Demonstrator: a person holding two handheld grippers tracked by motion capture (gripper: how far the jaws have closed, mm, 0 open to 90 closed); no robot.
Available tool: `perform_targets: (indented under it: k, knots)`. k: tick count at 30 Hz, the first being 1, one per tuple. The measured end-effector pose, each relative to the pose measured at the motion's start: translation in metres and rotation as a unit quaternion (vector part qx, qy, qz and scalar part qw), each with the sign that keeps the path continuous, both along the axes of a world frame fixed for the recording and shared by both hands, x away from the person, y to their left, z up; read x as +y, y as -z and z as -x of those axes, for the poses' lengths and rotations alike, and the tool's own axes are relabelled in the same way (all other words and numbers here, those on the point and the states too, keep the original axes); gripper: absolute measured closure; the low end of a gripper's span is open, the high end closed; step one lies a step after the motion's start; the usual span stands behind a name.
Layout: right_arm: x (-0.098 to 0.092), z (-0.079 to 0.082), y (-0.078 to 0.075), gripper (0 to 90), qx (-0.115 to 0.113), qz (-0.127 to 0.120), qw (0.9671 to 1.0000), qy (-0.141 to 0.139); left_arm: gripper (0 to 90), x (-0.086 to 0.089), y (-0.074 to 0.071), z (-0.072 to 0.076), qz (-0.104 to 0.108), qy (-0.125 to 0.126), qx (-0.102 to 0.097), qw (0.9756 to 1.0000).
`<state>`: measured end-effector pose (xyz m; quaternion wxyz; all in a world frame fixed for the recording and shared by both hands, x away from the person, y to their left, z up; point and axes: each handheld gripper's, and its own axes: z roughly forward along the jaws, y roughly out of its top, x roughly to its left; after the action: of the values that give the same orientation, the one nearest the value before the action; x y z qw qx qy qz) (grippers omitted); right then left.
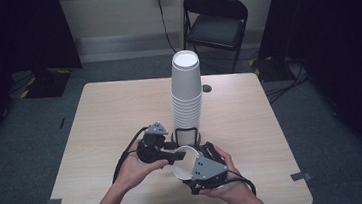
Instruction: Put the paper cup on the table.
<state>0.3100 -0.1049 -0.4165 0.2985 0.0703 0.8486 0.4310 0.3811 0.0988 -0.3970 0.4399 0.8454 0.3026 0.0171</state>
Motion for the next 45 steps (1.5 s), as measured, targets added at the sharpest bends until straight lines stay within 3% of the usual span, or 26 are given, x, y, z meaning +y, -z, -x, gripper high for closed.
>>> perform_targets:
  k: [6, 11, 12, 15, 17, 19, 21, 22, 29, 33, 37, 42, 45]
  knots:
    - [-0.003, -0.003, 0.001, 10.6, 0.008, -0.008, 0.9999, 0.008, 32.3, 0.008, 0.002, 0.003, 0.031, -0.030, -0.019, 0.9989]
    - [-0.004, -0.003, 0.003, 10.6, 0.013, -0.009, 0.9998, 0.008, 29.7, 0.009, 0.003, 0.006, 0.031, -0.028, -0.039, 0.9984]
    - [-0.004, -0.003, 0.003, 10.6, 0.013, -0.008, 0.9998, 0.008, 29.0, 0.010, 0.002, 0.008, 0.044, -0.033, -0.048, 0.9974]
    - [-0.008, -0.006, 0.004, 10.6, 0.017, -0.011, 0.9996, 0.019, 26.4, 0.013, 0.001, 0.008, 0.053, -0.050, -0.062, 0.9955]
    - [-0.013, -0.009, 0.004, 10.7, 0.022, -0.015, 0.9993, 0.026, 24.7, 0.015, 0.001, 0.008, 0.055, -0.054, -0.062, 0.9950]
    - [-0.016, -0.011, 0.004, 10.7, 0.029, -0.026, 0.9988, 0.031, 22.8, 0.019, 0.001, 0.008, 0.076, -0.055, -0.061, 0.9937]
    - [-0.018, -0.013, 0.005, 10.7, 0.035, -0.031, 0.9983, 0.034, 22.9, 0.022, 0.001, 0.008, 0.084, -0.054, -0.055, 0.9935]
    - [-0.019, -0.014, 0.005, 10.7, 0.040, -0.037, 0.9978, 0.037, 23.3, 0.025, 0.002, 0.007, 0.094, -0.060, -0.042, 0.9928]
    - [-0.027, -0.020, 0.008, 10.8, 0.056, -0.050, 0.9960, 0.048, 18.0, 0.035, 0.003, 0.007, 0.087, -0.086, -0.054, 0.9910]
    - [-0.033, -0.023, 0.007, 10.8, 0.065, -0.064, 0.9944, 0.054, 20.2, 0.044, 0.006, 0.009, 0.092, -0.104, -0.075, 0.9875]
    - [-0.038, -0.024, 0.007, 10.7, 0.070, -0.071, 0.9931, 0.062, 19.0, 0.052, 0.013, 0.010, 0.076, -0.107, -0.077, 0.9884]
    - [-0.052, -0.031, 0.007, 10.7, 0.085, -0.099, 0.9876, 0.087, 18.3, 0.062, 0.026, 0.010, 0.055, -0.107, -0.084, 0.9892]
    - [-0.062, -0.036, 0.006, 10.7, 0.092, -0.113, 0.9841, 0.103, 18.2, 0.071, 0.035, 0.010, 0.041, -0.115, -0.095, 0.9880]
